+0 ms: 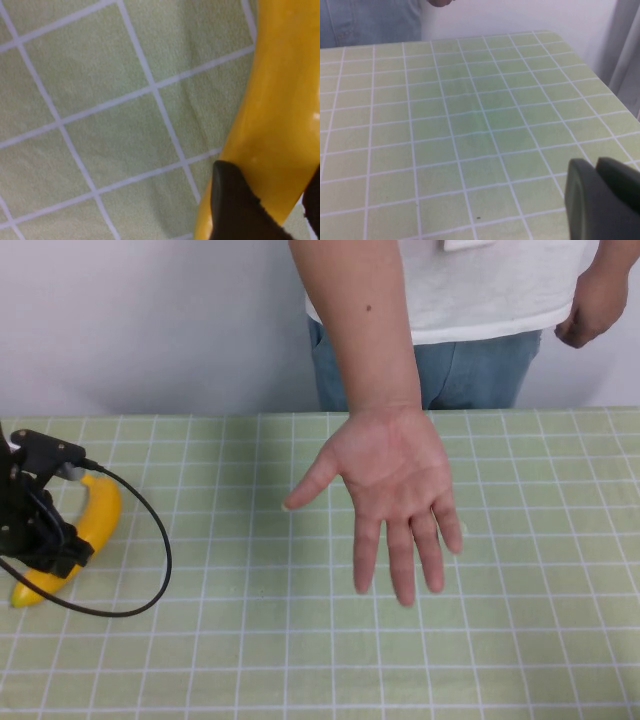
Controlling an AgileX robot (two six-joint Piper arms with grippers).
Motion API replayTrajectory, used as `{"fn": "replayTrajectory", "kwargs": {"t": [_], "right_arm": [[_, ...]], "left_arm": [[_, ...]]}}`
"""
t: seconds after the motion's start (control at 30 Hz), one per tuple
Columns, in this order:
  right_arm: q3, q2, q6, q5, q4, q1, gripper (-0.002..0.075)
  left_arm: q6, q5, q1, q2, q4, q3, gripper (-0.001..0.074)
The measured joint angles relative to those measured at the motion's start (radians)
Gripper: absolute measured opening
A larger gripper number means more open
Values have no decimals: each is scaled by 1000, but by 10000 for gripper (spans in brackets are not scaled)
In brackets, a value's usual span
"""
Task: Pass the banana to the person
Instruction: Pick up the banana
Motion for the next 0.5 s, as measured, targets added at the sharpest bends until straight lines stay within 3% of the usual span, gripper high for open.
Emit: {"fn": "replayTrajectory", "kwargs": {"t": [0.27,0.5], "right_arm": [[0,0,0,0,0,0,-11],[0,0,0,0,0,0,-11]], "left_arm": [[18,6,-2,0,5,0,253],[18,11,-2,3,7,0,411]]}}
